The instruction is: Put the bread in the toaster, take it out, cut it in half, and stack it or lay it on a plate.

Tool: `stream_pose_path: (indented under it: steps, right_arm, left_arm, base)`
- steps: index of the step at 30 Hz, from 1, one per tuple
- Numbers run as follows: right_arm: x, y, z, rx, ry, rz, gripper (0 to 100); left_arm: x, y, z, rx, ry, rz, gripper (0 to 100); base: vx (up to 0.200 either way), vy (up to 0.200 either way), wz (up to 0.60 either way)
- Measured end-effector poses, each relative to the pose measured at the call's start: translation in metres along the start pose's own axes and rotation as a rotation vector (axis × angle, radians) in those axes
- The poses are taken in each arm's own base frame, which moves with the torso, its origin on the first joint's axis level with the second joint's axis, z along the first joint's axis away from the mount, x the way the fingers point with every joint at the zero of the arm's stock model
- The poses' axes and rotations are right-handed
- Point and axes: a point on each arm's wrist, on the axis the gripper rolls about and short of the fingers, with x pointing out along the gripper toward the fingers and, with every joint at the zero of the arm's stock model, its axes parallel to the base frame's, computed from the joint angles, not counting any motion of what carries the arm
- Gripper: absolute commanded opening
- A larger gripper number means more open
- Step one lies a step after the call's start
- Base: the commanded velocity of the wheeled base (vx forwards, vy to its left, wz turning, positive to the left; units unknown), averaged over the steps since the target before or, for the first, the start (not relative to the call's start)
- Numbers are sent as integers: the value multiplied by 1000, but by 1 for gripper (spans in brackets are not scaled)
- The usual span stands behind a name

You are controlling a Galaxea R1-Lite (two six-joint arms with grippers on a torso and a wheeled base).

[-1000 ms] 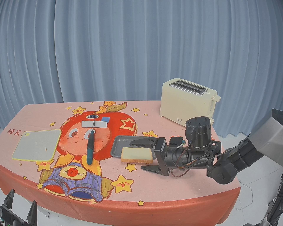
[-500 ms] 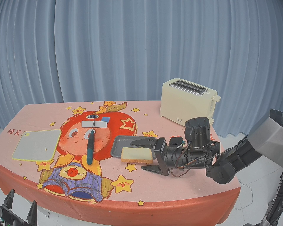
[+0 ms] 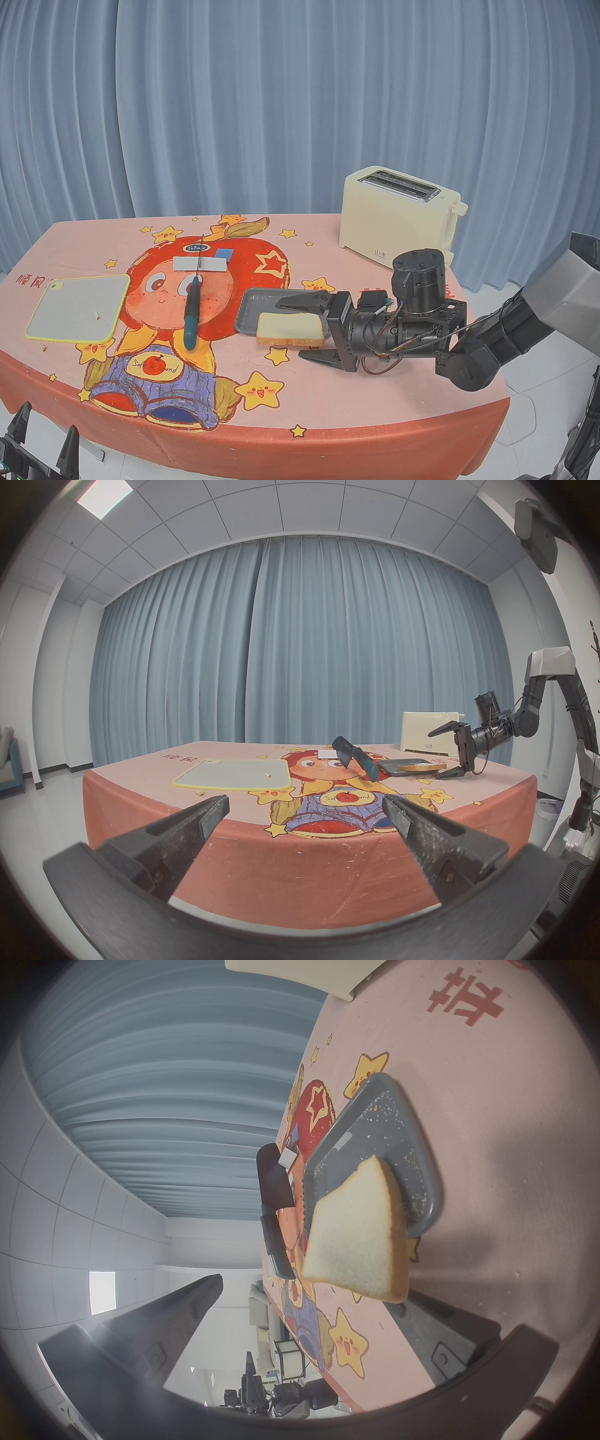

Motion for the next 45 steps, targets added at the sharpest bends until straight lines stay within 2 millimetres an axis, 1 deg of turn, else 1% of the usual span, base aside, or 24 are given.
stream_pose_path:
  steps: [19, 26, 31, 32, 45]
  right_arm:
    - [1, -2, 2, 7, -3, -3, 100]
    - [1, 0, 6, 62, -12, 7, 100]
    - [2, 2, 7, 68, -15, 13, 100]
    - [2, 2, 8, 69, -16, 12, 0]
    - [12, -13, 11, 89, -20, -27, 0]
  left_arm:
    - [0, 0, 0, 0, 0, 0, 100]
    - [0, 0, 0, 0, 0, 0, 100]
    - [0, 0, 0, 0, 0, 0, 100]
    - [0, 0, 0, 0, 0, 0, 100]
    - [0, 0, 0, 0, 0, 0, 100]
  base:
    - [0, 0, 0]
    - [0, 0, 0]
    - [0, 0, 0]
    - [0, 0, 0]
    - [0, 0, 0]
